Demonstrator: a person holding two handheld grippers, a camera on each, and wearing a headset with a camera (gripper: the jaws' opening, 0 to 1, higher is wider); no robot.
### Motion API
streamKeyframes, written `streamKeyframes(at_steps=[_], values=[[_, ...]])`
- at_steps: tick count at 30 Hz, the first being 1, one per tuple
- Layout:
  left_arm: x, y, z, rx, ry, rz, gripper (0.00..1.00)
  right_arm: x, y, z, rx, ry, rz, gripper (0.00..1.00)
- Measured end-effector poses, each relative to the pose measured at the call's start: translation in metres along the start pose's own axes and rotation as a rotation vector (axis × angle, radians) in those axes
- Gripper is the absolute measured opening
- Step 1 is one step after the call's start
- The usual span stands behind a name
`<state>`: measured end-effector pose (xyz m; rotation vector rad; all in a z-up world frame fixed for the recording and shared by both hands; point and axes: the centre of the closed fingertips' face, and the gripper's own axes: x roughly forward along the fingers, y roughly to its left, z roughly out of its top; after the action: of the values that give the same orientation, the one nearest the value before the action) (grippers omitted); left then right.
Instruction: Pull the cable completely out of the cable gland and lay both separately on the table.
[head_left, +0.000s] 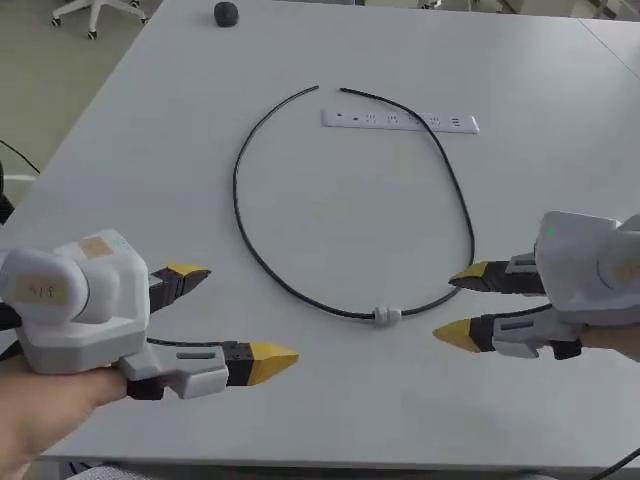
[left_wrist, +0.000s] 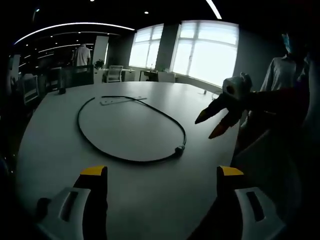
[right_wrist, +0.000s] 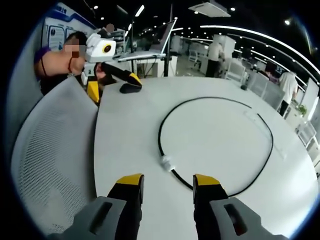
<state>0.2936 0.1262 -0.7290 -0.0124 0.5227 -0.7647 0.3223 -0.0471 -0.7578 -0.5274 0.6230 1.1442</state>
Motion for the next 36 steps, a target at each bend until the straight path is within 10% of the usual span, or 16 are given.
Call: streamKeyframes(at_steps=[36], values=[[0.000,0.010,-0.002,-0.008,0.003,0.002,0.91,0.076,-0.003,-0.015,-0.201,0.200,0.237,0.12]])
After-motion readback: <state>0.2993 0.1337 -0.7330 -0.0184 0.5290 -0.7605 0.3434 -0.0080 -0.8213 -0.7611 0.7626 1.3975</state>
